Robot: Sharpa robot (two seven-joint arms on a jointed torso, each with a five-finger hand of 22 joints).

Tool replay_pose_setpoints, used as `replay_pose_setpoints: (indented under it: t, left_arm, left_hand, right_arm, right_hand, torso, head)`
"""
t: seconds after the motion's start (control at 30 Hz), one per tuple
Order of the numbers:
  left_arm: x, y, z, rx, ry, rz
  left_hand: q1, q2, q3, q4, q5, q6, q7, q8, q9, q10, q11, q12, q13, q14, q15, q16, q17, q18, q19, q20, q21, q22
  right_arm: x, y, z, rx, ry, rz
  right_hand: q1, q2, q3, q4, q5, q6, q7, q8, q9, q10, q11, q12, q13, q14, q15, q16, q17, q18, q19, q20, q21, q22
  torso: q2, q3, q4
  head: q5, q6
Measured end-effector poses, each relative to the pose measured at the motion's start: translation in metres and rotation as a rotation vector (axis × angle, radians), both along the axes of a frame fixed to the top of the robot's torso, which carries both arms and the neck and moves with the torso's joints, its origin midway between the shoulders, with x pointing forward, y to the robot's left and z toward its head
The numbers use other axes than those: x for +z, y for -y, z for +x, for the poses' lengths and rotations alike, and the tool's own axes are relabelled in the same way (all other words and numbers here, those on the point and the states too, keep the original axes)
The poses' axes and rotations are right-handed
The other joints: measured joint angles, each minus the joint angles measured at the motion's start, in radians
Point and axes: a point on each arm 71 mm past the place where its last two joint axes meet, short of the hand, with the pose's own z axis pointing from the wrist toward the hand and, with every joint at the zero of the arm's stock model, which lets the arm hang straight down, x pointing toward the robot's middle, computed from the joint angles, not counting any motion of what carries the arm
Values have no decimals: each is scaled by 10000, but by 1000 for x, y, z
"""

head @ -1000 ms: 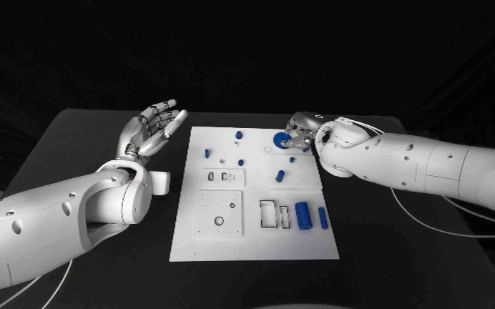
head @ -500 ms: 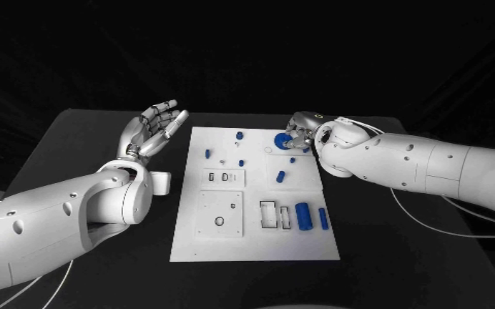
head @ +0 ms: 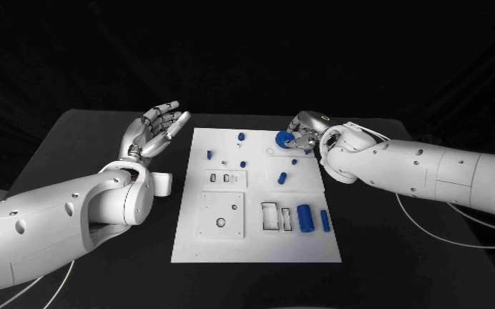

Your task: Assemble the parts on the task board

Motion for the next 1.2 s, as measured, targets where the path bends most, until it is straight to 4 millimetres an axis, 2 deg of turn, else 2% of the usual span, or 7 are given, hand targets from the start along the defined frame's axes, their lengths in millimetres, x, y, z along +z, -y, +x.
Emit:
replay_pose_setpoints:
  t: [0.27,0.67,0.97,1.2]
  left_arm:
    - [0,0,0,4,-1,1]
    - [0,1,-1,-19,-3,-12]
    - [0,0,-1,-18,-2,-14]
    - [1,1,-1,-38,-3,-23]
  left_hand:
    - [0,0,0,0,0,0,0,0,0,0,0,0,0,0,0,0,0,0,0,0,0,1]
    - [0,0,0,0,0,0,0,0,1,0,0,0,0,0,0,0,0,1,0,0,0,1]
    - [0,0,0,0,0,0,0,0,2,0,0,-1,0,0,0,0,0,1,0,0,0,1]
    - [0,0,0,0,0,0,0,0,2,0,0,0,0,0,0,0,0,1,0,0,0,1]
  right_arm:
    - [8,-10,-2,347,518,791]
    - [18,-49,3,1240,848,1401]
    - [18,-73,11,1623,864,1447]
    - [11,-89,13,1897,731,1422]
  right_hand:
    - [34,-36,26,-27,-2,59,39,-9,0,0,0,0,-1,0,0,0,0,1,0,0,0,8]
    - [-7,3,55,-56,-85,69,31,-40,0,0,0,0,-2,0,0,0,-1,0,0,0,0,6]
    - [-8,2,53,-56,-99,69,29,-40,0,0,0,0,-3,0,0,0,-2,0,0,0,0,5]
    - [-8,2,53,-56,-164,68,28,-42,0,0,0,0,-4,0,0,0,-2,0,0,0,0,4]
  torso:
    - [9,1,0]
    - [3,-6,7]
    - [-12,-12,20]
    - [-13,-4,25]
  head:
    - [70,-10]
    - [216,-96]
    - [277,-131]
    - [313,-136]
